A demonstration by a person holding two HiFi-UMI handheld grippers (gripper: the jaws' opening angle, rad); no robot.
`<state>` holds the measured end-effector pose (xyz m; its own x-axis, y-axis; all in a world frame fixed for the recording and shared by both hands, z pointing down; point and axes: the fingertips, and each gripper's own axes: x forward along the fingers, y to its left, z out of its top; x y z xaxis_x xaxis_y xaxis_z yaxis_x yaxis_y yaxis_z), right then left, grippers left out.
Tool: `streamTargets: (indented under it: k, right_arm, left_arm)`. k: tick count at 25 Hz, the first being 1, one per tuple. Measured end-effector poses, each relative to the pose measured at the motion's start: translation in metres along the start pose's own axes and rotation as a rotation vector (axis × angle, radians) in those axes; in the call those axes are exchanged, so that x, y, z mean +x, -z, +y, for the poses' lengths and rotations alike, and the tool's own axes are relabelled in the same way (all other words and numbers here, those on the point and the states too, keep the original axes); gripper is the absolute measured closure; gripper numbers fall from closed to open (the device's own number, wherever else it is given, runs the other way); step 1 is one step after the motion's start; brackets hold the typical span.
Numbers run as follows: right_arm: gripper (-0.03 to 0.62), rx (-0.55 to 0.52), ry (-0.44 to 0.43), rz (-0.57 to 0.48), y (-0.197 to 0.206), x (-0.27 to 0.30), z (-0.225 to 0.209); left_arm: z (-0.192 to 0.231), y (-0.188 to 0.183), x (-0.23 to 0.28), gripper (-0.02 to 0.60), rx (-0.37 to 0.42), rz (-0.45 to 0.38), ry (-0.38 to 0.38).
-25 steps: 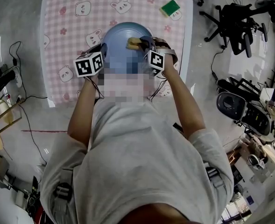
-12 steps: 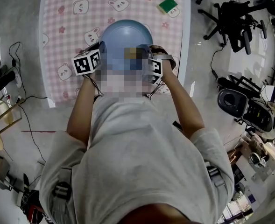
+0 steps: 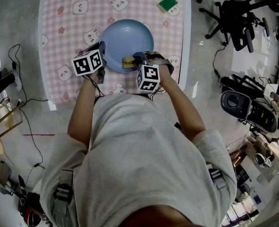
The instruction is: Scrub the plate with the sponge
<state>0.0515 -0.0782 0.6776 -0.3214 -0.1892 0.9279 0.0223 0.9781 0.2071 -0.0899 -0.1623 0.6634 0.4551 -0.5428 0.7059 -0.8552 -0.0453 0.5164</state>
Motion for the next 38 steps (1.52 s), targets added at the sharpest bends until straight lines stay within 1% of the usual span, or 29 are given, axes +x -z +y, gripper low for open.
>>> streamTargets:
  k: [2,4,6,8,10,12,14,18,21,25,27,33,38]
  right_arm:
    - [0.537,0.008,-0.012,-0.024,-0.004,0.0,0.003]
    - [0.537,0.062,-0.001,-0.067,-0.008,-0.007,-0.008]
    - [0.537,0.147,0.041,-0.111,-0.011,-0.016,-0.035]
    - [0.537,0.233,0.1,-0.15,-0.015,-0.023,-0.071]
    - [0.537,0.306,0.147,-0.172,-0.017,-0.025,-0.103]
    - [0.537,0.353,0.172,-0.173,-0.015,-0.021,-0.128]
    - [0.537,0.368,0.184,-0.156,-0.012,-0.013,-0.145]
    - [0.537,0.326,0.196,-0.106,-0.012,0.01,-0.159]
    - [0.537,0.277,0.227,-0.058,-0.009,0.023,-0.166]
    - [0.537,0.213,0.229,-0.036,-0.014,0.033,-0.164]
    - [0.539,0.166,0.211,-0.038,-0.02,0.036,-0.158]
    - [0.54,0.005,0.143,-0.045,-0.035,0.036,-0.137]
    - [0.542,-0.068,0.078,-0.073,-0.049,0.022,-0.099]
  left_arm:
    - [-0.001,-0.001,-0.001,0.551,0.009,-0.004,-0.003]
    - [-0.004,-0.003,-0.001,0.551,0.015,-0.002,-0.003]
    - [-0.007,-0.004,-0.001,0.552,0.016,0.004,-0.001]
    - [-0.008,-0.006,-0.001,0.552,0.016,0.002,0.003]
    - [-0.008,-0.007,-0.002,0.552,0.015,-0.002,0.004]
    - [-0.008,-0.006,-0.003,0.552,0.012,-0.003,0.004]
    - [-0.009,-0.006,-0.003,0.552,0.012,-0.002,0.006]
    - [-0.008,-0.006,-0.001,0.552,0.012,-0.005,0.008]
    - [-0.009,-0.005,0.001,0.552,0.012,0.0,0.011]
    - [-0.005,-0.003,0.003,0.552,-0.022,0.001,0.014]
    - [-0.003,-0.002,0.003,0.552,-0.031,-0.002,0.015]
    - [-0.001,-0.012,0.009,0.552,-0.027,0.001,0.003]
    - [0.002,-0.011,-0.002,0.551,-0.034,-0.001,-0.01]
